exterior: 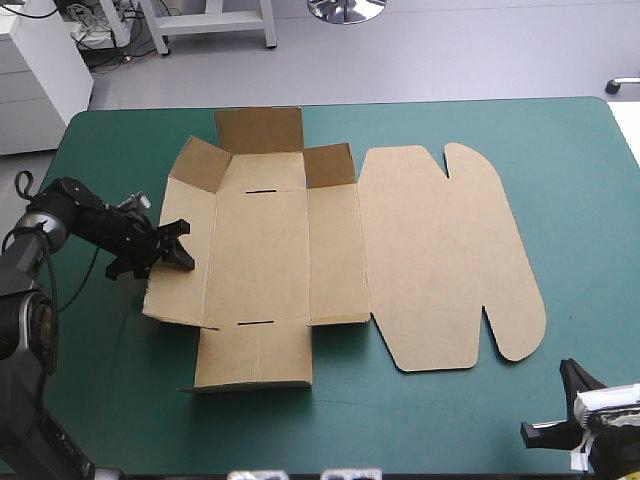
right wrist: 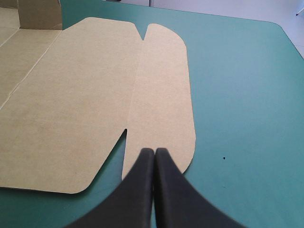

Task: Fold the box

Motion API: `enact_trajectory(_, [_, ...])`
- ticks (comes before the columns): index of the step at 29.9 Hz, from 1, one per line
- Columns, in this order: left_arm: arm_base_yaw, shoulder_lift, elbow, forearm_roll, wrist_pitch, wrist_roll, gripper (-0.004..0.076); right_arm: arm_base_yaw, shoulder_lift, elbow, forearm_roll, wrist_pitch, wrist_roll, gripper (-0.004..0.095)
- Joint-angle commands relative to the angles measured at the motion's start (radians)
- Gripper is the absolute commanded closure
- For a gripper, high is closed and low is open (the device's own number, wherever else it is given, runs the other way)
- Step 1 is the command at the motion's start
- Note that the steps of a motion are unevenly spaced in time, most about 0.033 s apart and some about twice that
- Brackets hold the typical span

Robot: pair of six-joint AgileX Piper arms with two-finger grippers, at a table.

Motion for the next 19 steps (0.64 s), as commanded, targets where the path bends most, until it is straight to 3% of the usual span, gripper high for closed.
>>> enact_trajectory(1, [-0.003,-0.089,-0.056,-0.028,0.095,-0.002,0.0586,-0.005,-0.029,-0.022,0.000,-0.075,-0.001,0.0927])
enact_trajectory(5, [-0.003,-0.098,-0.060,-0.016,0.095,0.009,0.0731,-0.005,-0.029,-0.022,0.000,-0.075,-0.001,0.0927])
enact_trajectory(19, [-0.056,-0.110,-0.082,0.124,0.096,0.051,0.0734,-0.005,-0.029,-0.022,0.024,-0.080,0.015,0.0927])
